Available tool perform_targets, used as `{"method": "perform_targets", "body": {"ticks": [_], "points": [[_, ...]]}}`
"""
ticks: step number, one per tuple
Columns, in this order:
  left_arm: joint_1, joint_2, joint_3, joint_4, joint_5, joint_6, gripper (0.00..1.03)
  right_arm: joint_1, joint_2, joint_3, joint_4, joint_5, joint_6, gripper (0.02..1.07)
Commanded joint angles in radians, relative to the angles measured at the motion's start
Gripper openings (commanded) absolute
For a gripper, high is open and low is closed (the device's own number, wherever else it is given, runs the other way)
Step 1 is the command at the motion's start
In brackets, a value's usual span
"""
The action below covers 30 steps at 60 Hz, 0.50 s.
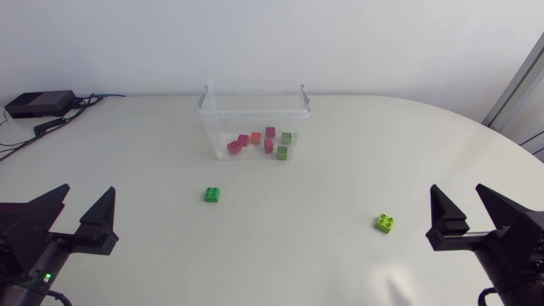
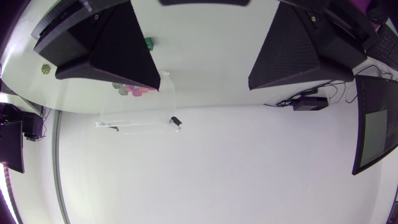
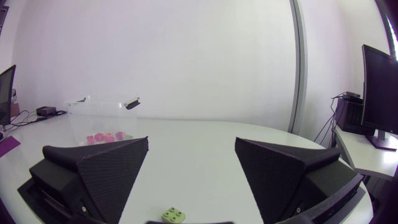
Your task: Place the duplo bricks in the container
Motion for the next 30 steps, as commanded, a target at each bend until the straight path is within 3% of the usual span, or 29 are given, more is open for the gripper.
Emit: {"method": "perform_targets", "body": {"ticks": [1, 30], "points": [[-0.009, -0.011, -0.020, 0.013, 0.002, -0.012, 0.99, 0.005, -0.005, -0.019, -0.008, -0.005, 0.022, 1.03], [-0.009, -0.011, 0.054, -0.026, 0.002, -0.009, 0.99, 0.010, -0.005, 0.016, -0.030, -0.008, 0.016, 1.02]]}}
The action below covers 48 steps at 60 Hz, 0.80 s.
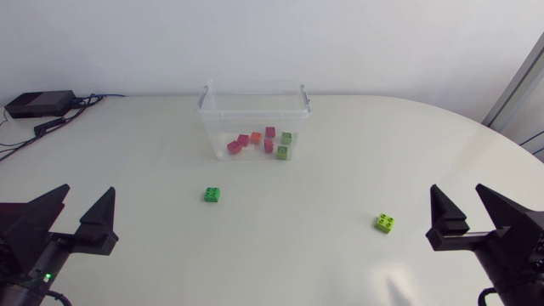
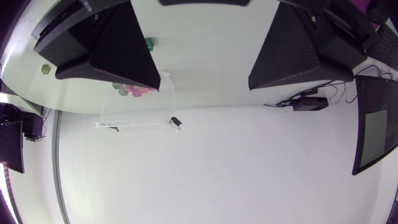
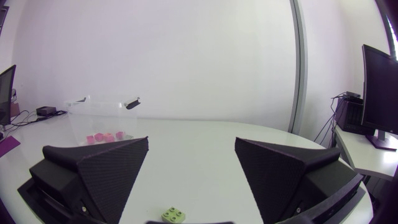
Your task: Place the duplo bricks in the container
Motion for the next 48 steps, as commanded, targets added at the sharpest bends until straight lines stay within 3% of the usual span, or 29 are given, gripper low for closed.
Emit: {"method": "perform_targets", "body": {"ticks": [1, 22, 48], "points": [[-0.011, -0.008, 0.064, -0.023, 0.002, -0.011, 0.99, 0.010, -0.005, 0.025, -0.033, -0.007, 0.016, 1.02], [-0.012, 0.423, 0.404, -0.097, -0.014, -0.140, 0.99, 0.021, 0.139, 0.186, -0.042, -0.024, 0.007, 1.02], [-0.147, 1.138, 0.932, -0.568, -0.007, -0.132, 0.96, 0.013, 0.530, 0.464, -0.237, -0.057, 0.012, 1.02]]}}
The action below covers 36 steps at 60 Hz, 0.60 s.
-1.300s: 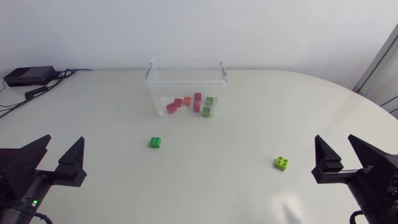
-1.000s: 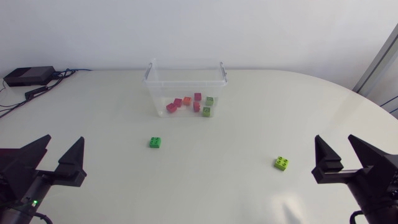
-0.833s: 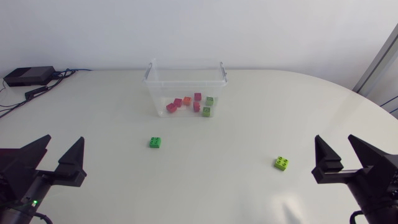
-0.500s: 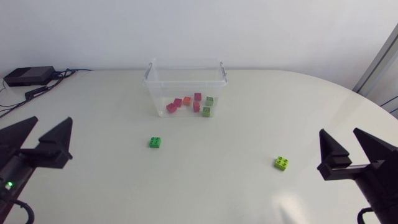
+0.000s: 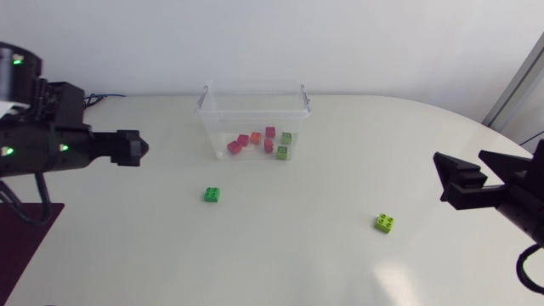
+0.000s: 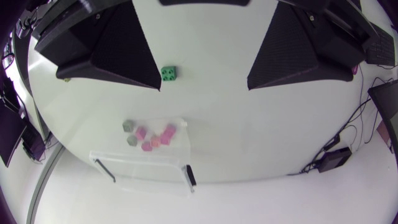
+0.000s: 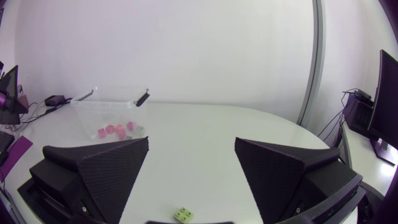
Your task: Place the duplo bricks in the container
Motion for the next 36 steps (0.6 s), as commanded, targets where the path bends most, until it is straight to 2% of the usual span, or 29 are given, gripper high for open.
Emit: {"method": "perform_targets", "body": {"ticks": [1, 5, 9, 15, 24, 36], "points": [[-0.040, 0.120, 0.098, -0.072, 0.005, 0.007, 0.96, -0.005, 0.090, 0.055, -0.050, -0.006, 0.012, 1.02], [-0.061, 0.191, 0.146, -0.107, 0.046, 0.007, 0.95, -0.023, 0.147, 0.095, -0.087, -0.009, 0.013, 1.02], [-0.099, 0.257, 0.179, -0.119, 0.051, -0.008, 0.92, -0.037, 0.198, 0.128, -0.130, -0.023, 0.026, 1.02], [-0.145, 0.386, 0.245, -0.164, 0.051, -0.044, 0.91, -0.083, 0.245, 0.149, -0.159, -0.107, 0.044, 1.02], [-0.153, 0.581, 0.345, -0.225, 0.049, -0.091, 0.91, -0.117, 0.325, 0.189, -0.228, -0.204, 0.045, 1.02], [-0.168, 0.760, 0.425, -0.250, 0.042, -0.134, 0.87, -0.126, 0.363, 0.266, -0.333, -0.201, 0.002, 1.02]]}}
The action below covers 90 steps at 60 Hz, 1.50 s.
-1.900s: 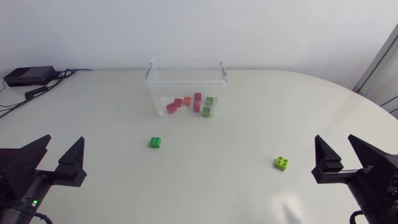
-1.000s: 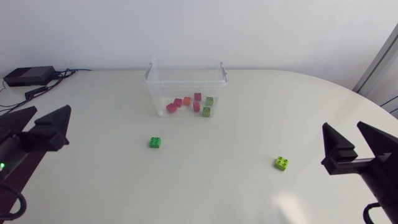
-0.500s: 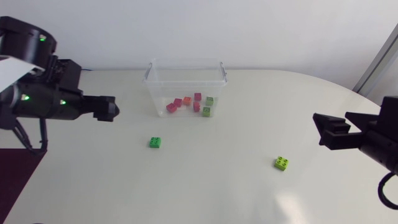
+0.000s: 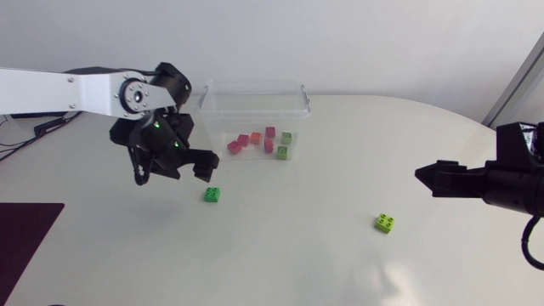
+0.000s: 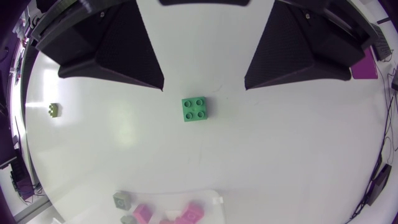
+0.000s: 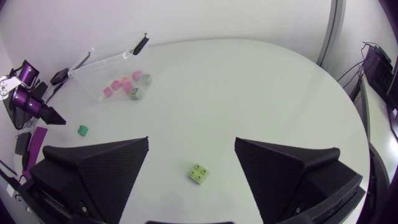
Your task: Place the duplo bricks in the container
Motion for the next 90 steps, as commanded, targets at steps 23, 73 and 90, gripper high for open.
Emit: {"method": "perform_targets", "body": {"ticks": [23, 73, 90], "points": [[-0.063, 0.290, 0.204, -0.045, -0.046, -0.097, 0.82, 0.018, 0.095, 0.062, -0.078, -0.035, -0.255, 1.02], [-0.048, 0.368, 0.184, 0.031, -0.043, -0.132, 0.19, 0.040, 0.480, 0.040, -0.017, -0.110, -0.651, 0.99], [-0.080, 0.226, 0.164, 0.035, -0.043, -0.059, 0.19, -0.002, 0.628, 0.060, 0.011, -0.113, -0.864, 0.93]]}}
